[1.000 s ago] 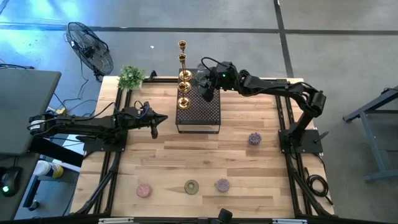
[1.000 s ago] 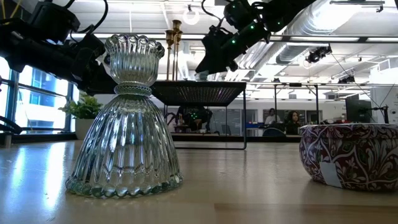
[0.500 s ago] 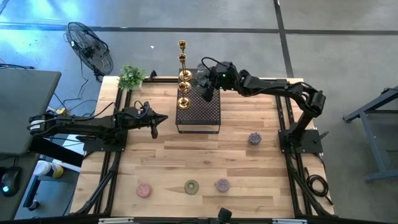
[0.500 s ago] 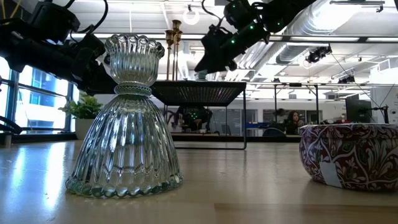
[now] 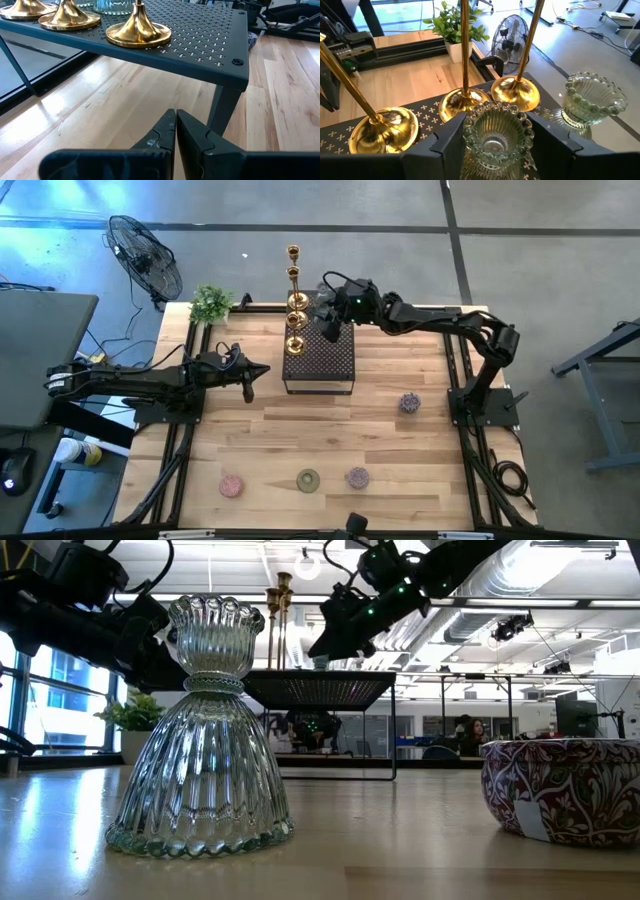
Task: Pick & Place candle stick holders
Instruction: Put the left transparent candle holder on the shelf aligned with the other transparent candle holder, then put the transparent candle holder on the shelf aligned with the other transparent candle holders
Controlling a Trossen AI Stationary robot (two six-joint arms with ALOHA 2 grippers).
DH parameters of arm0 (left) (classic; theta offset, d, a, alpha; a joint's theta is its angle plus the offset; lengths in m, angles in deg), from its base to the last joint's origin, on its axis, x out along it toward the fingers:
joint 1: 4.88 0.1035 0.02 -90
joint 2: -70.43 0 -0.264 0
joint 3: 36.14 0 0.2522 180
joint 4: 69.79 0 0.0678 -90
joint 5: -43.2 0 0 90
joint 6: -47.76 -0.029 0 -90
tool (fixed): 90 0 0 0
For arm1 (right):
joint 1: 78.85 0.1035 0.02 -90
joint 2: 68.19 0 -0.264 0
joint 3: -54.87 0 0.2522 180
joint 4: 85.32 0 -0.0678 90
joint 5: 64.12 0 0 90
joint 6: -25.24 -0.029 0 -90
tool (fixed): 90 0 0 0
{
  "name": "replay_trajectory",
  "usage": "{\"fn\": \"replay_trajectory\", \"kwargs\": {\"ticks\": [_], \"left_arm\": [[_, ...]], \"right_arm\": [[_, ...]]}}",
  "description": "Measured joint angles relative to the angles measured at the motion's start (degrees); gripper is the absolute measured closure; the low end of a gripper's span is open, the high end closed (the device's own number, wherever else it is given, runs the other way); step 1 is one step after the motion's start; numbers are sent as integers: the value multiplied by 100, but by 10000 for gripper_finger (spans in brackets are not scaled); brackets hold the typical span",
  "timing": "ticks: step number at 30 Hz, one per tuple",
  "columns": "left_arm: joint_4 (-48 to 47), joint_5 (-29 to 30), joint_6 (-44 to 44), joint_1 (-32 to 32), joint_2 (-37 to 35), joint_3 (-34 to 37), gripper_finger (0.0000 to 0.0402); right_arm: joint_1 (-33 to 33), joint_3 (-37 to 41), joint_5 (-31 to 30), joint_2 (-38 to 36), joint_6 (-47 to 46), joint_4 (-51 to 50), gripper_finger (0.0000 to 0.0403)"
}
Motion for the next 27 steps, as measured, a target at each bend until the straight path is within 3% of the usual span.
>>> {"fn": "replay_trajectory", "kwargs": {"ticks": [15, 27], "left_arm": [[2, -2, 0, 1, -1, 0, 392], [0, -2, 0, -1, 1, 0, 392]], "right_arm": [[2, 0, -250, -23, 34, 31, 155], [243, -7, -658, -1198, 315, -804, 149]]}}
